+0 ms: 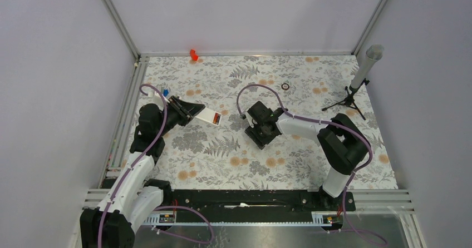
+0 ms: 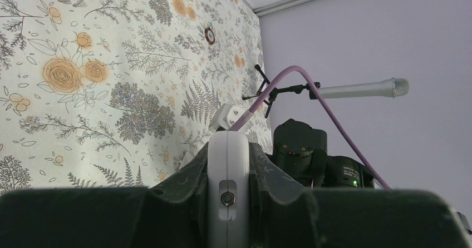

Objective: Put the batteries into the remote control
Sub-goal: Pick up the battery cover at the center of the board.

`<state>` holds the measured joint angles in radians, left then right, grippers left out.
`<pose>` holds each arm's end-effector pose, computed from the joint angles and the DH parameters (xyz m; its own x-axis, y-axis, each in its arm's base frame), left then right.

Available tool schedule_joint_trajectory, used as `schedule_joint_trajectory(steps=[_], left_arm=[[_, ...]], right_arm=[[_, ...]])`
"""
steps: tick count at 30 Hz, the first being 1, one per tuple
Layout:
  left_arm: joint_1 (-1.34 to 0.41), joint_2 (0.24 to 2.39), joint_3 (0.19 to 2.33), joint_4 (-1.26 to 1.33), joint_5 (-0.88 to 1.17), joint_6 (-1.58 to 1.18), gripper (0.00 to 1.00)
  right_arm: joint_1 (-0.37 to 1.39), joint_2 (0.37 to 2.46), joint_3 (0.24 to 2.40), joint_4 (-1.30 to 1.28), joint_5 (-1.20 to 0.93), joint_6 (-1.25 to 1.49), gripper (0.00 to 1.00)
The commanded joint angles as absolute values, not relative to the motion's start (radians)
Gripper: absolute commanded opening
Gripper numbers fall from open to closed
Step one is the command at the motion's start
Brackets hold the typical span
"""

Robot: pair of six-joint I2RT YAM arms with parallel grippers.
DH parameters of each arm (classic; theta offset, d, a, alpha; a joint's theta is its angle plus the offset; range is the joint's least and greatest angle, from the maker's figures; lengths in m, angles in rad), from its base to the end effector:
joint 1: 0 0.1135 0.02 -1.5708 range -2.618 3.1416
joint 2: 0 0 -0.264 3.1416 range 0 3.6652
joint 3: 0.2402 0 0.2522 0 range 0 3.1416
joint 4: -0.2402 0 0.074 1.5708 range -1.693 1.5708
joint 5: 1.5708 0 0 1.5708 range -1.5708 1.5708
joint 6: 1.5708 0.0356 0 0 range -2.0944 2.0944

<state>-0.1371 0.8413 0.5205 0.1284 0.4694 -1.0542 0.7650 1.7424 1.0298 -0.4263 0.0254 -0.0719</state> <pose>0.1952 -0.0432 0.2698 -0.5820 -0.7025 -0.4096 0.1128 0.4291 -0.8962 0.2427 0.2317 0.1593 -0.6043 -0.6796 -0.4159 -0.7299 0.6815 -0.0531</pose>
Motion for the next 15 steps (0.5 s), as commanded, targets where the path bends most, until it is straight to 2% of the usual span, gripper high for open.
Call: schedule_joint_trajectory(steps=[1,5,10,15], left_arm=[[-0.130,0.834,0.538,0.182,0.496,-1.040,0.00],[-0.129,0.833,0.541,0.174,0.496,-1.032,0.00],[-0.127,0.834,0.539,0.172,0.499,-1.025,0.00],[-0.129,0.859,0.540,0.177,0.527,-1.014,0.00]], right_arm=[[0.777,1.770,1.071,-0.476,0.007,-0.099,0.60],[0.777,1.779,1.087,-0.496,0.008,-0.103,0.60],[0.778,1.761,1.085,-0.474,0.108,-0.069,0.41],[0.778,1.638,1.052,-0.405,0.111,-0.053,0.38]])
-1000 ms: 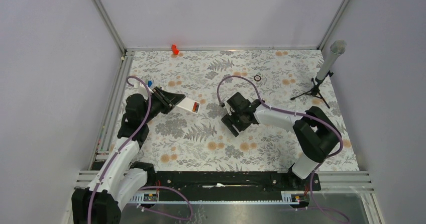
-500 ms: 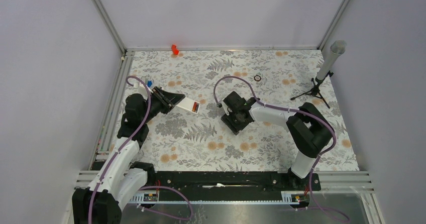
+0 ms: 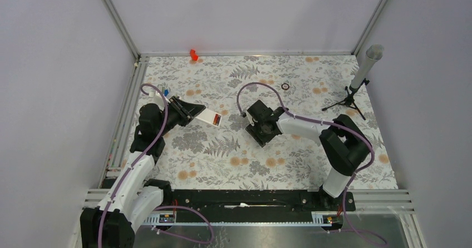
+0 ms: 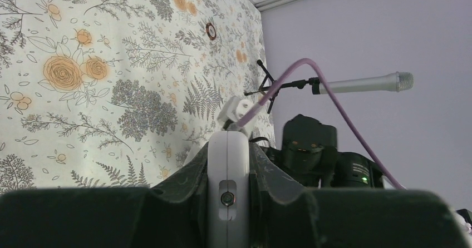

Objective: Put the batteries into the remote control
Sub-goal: Pick up the battery cover at the center of the board.

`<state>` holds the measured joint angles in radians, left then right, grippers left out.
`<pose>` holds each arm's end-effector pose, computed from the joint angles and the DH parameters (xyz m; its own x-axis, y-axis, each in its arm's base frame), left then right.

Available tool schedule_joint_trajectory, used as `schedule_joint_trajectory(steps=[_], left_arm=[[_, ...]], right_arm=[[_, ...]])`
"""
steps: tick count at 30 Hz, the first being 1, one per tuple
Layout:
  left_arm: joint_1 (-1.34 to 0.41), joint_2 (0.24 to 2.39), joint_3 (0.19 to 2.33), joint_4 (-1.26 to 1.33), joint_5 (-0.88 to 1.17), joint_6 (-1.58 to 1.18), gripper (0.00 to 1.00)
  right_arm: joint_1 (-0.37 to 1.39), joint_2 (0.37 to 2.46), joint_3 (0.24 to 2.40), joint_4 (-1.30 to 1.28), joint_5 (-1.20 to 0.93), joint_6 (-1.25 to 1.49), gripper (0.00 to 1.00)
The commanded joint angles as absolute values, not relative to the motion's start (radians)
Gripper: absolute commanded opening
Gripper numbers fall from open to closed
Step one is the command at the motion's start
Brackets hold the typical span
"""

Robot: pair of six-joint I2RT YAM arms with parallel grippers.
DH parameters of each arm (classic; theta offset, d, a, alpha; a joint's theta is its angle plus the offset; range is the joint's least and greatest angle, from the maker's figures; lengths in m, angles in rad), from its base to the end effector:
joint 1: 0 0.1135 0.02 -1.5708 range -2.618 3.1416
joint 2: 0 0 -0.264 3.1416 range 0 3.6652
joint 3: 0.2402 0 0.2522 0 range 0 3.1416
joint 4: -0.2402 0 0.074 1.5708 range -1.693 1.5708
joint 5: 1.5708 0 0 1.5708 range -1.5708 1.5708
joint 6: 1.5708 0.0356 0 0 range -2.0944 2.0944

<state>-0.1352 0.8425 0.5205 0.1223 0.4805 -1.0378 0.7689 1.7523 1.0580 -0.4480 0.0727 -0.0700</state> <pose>0.1951 -0.0431 0.2690 -0.5895 -0.6906 -0.4191 0.1195 0.4385 -0.8908 0.2460 0.2344 0.1629 -0.6051 -0.6825 -0.4099 -0.7159 0.6917 -0.0950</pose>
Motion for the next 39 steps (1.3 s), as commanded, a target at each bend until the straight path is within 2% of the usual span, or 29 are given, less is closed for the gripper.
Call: schedule_joint_trajectory(steps=[1,11,18,28,39], left_arm=[[-0.130,0.870,0.539,0.189,0.542,-1.016,0.00],[-0.258,1.022,0.564,0.274,0.604,-0.973,0.00],[-0.324,1.105,0.568,0.347,0.618,-0.944,0.00],[-0.385,1.080,0.543,0.369,0.557,-0.923,0.00],[-0.420,1.056,0.530,0.368,0.509,-0.914,0.00]], right_arm=[[0.778,1.610,1.052,-0.403,0.095,-0.056,0.39],[0.781,1.339,1.020,-0.401,-0.109,-0.101,0.38],[0.856,1.241,1.030,-0.408,-0.183,-0.125,0.38],[0.962,1.287,1.072,-0.420,-0.167,-0.131,0.38],[0.982,1.362,1.112,-0.368,-0.094,-0.076,0.37]])
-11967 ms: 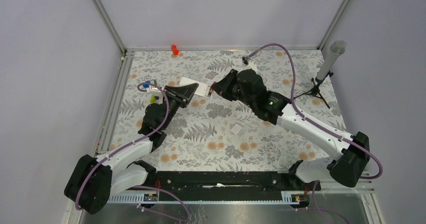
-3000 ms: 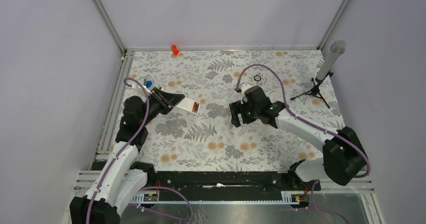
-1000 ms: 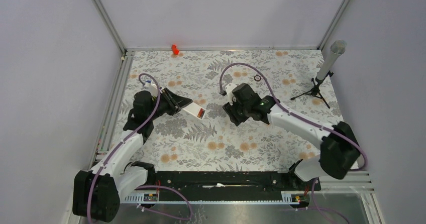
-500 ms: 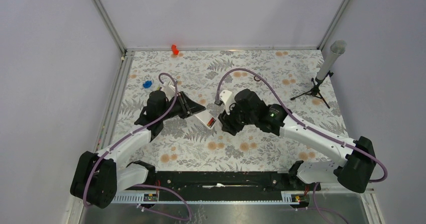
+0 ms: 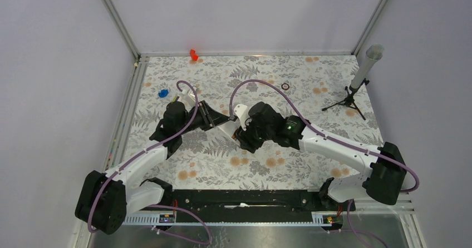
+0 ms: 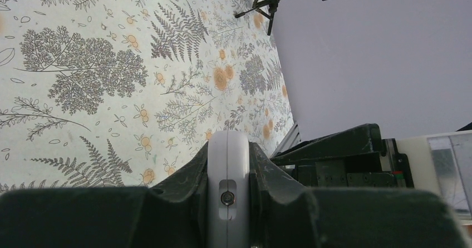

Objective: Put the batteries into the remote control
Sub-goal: Pick up the battery cover at the center of the board, then load the battery cover into the remote control.

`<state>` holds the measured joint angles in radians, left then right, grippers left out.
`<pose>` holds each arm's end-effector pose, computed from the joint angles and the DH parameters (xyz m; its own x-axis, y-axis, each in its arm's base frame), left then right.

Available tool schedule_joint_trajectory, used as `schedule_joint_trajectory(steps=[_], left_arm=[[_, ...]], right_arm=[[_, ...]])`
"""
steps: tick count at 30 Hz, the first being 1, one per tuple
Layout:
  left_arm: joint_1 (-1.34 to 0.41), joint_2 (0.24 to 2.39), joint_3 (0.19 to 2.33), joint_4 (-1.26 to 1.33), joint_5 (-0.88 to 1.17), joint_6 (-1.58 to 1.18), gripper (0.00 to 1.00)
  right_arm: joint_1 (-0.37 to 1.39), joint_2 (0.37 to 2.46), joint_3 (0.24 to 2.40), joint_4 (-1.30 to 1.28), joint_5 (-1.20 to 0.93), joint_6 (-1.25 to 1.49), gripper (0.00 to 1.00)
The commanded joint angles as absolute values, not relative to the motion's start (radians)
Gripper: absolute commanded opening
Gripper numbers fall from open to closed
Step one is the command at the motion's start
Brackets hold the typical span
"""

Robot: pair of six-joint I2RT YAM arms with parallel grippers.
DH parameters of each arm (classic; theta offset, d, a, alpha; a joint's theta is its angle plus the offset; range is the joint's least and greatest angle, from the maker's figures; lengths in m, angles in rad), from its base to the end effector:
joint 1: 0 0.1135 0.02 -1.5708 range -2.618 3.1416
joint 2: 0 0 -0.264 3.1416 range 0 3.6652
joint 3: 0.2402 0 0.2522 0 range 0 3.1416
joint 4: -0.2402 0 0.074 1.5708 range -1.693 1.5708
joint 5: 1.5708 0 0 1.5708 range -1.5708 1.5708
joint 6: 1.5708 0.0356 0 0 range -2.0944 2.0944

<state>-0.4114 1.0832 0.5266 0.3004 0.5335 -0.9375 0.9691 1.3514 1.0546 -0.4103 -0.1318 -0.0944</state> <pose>0.2102 -0.1115 0.2417 -0.7785 -0.4176 -0.4686 0.2834 0.4323 -0.8560 0.1645 0.2478 0.2859 -0.2837 -0.5783 -0.7649 -0.9045 0.4262 0.0133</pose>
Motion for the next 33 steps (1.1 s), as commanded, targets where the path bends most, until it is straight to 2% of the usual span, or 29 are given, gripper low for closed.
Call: schedule_joint_trajectory(steps=[1,33], left_arm=[[-0.420,1.054,0.529,0.368,0.508,-0.913,0.00],[-0.426,1.052,0.522,0.374,0.546,-0.887,0.00]], right_arm=[[0.982,1.366,1.117,-0.365,-0.085,-0.075,0.37],[0.986,1.430,1.152,-0.323,-0.028,-0.058,0.36]])
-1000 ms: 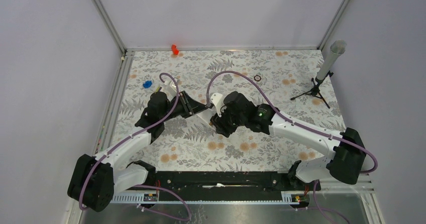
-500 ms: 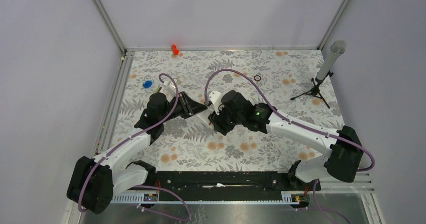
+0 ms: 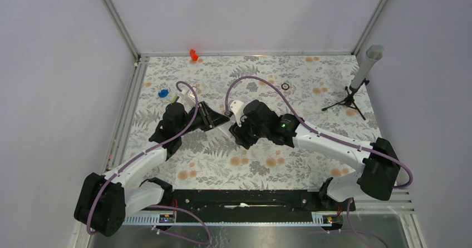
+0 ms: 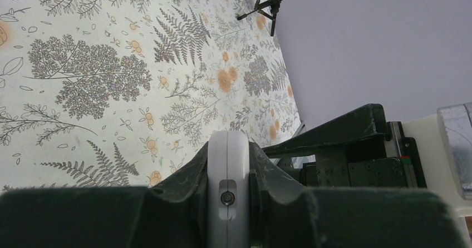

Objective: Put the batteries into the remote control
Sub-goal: Load the battery cover into the remote control.

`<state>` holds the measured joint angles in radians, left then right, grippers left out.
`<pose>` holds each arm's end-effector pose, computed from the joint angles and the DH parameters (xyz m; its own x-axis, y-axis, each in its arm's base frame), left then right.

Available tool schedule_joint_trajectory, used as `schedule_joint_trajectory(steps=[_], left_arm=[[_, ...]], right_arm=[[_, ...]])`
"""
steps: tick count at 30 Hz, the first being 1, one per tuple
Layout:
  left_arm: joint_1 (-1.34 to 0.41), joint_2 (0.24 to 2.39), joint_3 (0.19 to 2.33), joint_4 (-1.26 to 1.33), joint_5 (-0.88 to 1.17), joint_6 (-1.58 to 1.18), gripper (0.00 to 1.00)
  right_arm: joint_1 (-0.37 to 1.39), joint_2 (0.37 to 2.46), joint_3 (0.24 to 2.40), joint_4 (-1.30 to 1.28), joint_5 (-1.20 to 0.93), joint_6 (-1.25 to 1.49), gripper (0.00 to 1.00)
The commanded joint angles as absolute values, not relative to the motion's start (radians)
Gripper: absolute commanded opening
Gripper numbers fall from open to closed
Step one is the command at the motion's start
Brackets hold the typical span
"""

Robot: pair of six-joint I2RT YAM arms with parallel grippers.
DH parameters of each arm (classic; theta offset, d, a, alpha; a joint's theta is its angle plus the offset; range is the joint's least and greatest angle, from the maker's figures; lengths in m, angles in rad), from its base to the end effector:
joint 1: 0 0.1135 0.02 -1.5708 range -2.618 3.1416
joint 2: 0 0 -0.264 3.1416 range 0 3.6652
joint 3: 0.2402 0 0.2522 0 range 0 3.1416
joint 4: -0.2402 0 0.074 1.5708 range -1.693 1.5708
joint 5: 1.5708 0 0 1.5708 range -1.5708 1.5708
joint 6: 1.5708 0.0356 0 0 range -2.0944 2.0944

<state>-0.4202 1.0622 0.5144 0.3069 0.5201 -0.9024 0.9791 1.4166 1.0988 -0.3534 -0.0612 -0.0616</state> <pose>0.2061 -0.1115 0.2427 -0.7586 -0.4070 -0.5088 0.3215 0.4454 -0.8356 0.1748 0.2640 0.2867 -0.2936 -0.5470 -0.7839 -0.8749 0.4842 -0.0102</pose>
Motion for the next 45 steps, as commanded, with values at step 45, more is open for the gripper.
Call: schedule_joint_trajectory(steps=[45], left_arm=[[-0.426,1.068,0.542,0.397,0.712,-0.975,0.00]], right_arm=[[0.987,1.549,1.255,-0.329,0.003,-0.006,0.44]])
